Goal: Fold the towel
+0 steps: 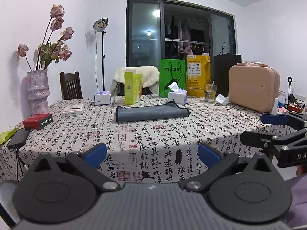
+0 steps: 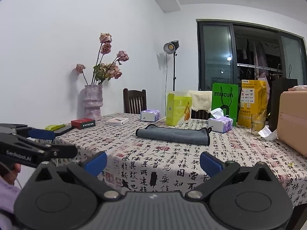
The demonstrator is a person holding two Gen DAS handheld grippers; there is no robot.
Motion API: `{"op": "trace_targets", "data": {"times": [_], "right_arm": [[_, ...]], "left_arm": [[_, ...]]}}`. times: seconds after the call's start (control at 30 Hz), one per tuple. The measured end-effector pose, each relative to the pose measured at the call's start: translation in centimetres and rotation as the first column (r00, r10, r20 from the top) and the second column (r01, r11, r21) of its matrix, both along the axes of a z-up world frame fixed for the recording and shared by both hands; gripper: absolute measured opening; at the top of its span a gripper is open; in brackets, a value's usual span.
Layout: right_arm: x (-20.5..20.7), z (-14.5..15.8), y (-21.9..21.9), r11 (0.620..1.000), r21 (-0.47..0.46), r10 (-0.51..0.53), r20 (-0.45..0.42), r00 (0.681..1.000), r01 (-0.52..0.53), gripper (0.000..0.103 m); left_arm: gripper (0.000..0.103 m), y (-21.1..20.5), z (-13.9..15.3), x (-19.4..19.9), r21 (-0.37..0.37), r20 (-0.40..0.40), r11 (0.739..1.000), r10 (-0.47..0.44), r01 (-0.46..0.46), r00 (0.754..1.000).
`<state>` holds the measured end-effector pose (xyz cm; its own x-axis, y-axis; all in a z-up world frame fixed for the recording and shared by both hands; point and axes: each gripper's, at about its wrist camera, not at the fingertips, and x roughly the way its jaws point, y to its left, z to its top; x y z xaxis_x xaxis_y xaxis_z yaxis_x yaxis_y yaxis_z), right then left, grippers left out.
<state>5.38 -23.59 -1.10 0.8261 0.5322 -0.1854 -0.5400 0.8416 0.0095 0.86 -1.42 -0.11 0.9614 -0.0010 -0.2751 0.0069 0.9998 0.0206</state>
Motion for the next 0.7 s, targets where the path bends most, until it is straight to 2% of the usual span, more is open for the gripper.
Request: {"op": "trace_targets", "data": {"times": [0.7], "right_arm": [[-0.15,0.03,0.15,1.000,0.007,0.010,-0.008,1.000,-0.010,0.103]], "left_arm": [[0.103,0.03,0.04,-0.04,-0.014,0.000,1.000,0.016,-0.016,1.000]]}}
